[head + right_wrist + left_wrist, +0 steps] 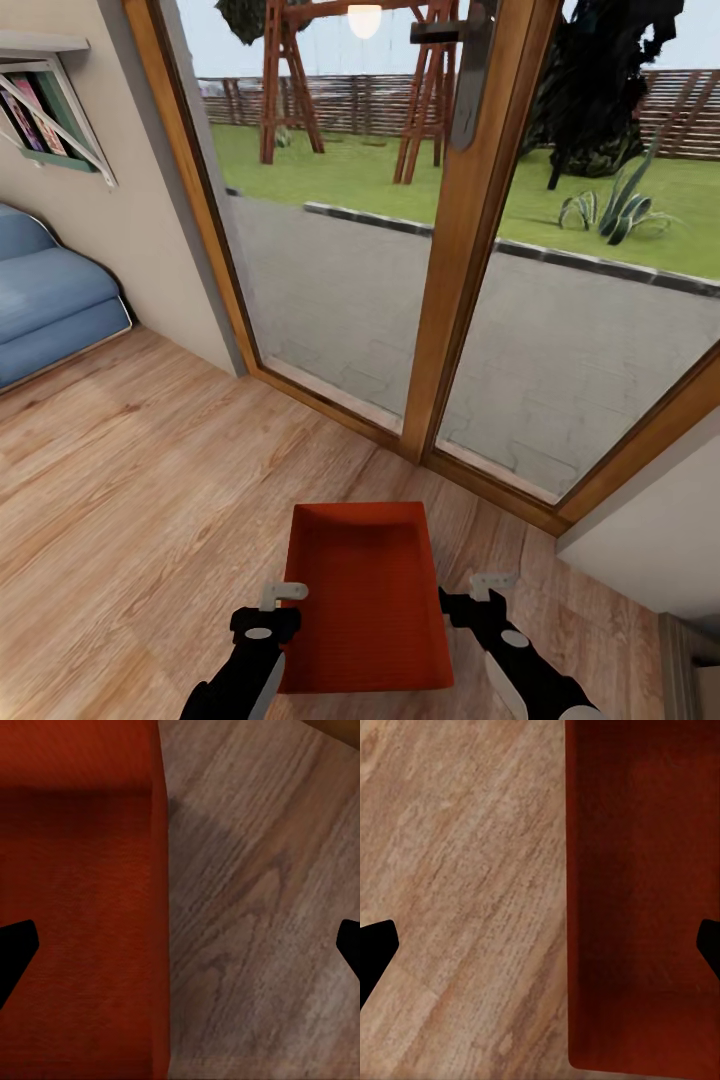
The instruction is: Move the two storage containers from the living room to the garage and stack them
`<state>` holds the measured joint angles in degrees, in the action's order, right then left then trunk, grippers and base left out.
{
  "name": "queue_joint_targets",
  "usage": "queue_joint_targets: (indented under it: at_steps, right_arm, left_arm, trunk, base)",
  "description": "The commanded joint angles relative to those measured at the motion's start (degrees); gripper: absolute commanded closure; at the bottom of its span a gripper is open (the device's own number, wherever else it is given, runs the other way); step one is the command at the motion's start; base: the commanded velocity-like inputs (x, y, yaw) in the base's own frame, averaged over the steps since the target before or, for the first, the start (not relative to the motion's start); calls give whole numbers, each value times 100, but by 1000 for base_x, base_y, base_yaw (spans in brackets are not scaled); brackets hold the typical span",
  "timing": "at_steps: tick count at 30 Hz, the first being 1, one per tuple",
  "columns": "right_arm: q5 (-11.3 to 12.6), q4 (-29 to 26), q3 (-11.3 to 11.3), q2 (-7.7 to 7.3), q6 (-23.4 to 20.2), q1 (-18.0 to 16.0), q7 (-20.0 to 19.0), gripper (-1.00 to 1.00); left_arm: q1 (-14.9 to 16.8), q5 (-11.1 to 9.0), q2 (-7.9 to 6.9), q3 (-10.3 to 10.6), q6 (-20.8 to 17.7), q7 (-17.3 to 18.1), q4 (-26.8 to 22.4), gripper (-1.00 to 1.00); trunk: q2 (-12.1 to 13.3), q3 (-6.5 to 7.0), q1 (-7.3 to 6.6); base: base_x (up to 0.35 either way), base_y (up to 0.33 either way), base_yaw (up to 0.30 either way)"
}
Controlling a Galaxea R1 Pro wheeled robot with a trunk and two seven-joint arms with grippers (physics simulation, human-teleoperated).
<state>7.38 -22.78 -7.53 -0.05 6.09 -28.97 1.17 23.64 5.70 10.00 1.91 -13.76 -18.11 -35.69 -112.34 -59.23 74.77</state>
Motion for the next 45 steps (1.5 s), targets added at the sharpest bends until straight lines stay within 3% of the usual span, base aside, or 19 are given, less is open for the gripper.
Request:
queue_joint_targets:
  at_steps: [1, 9, 17, 32, 36, 45]
  right_arm:
    - [66, 11, -37, -4, 21, -4, -3, -100]
    - [72, 291, -30, 8, -122, -4, -7, -100]
    - [52, 715, -98, 110, -152, -4, 68, -100]
    - [-17, 552, -116, 119, -104, -4, 67, -100]
    - [-17, 496, -117, 119, -102, -4, 67, -100]
    - [-17, 492, -111, 119, -91, -4, 11, -100]
  left_arm:
    - [1, 60, 0, 12, -49, -20, -10, -100]
    - [1, 55, 0, 11, -46, -25, -17, -100]
    - [1, 60, 0, 11, 148, -34, -17, -100]
    - [1, 62, 0, -219, 156, -13, 12, -100]
    - [1, 65, 0, -387, 162, 96, 67, -100]
    - [1, 72, 0, -428, 163, 253, 80, -100]
  trunk:
    - [-2, -4, -1]
    - [-2, -4, -1]
    - [-2, -4, -1]
    - [-2, -4, -1]
    - [-2, -4, -1]
    - [-2, -4, -1]
  base:
    - [0, 0, 0]
    - [0, 0, 0]
    - [0, 0, 0]
    - [0, 0, 0]
    - [0, 0, 0]
    - [0, 0, 0]
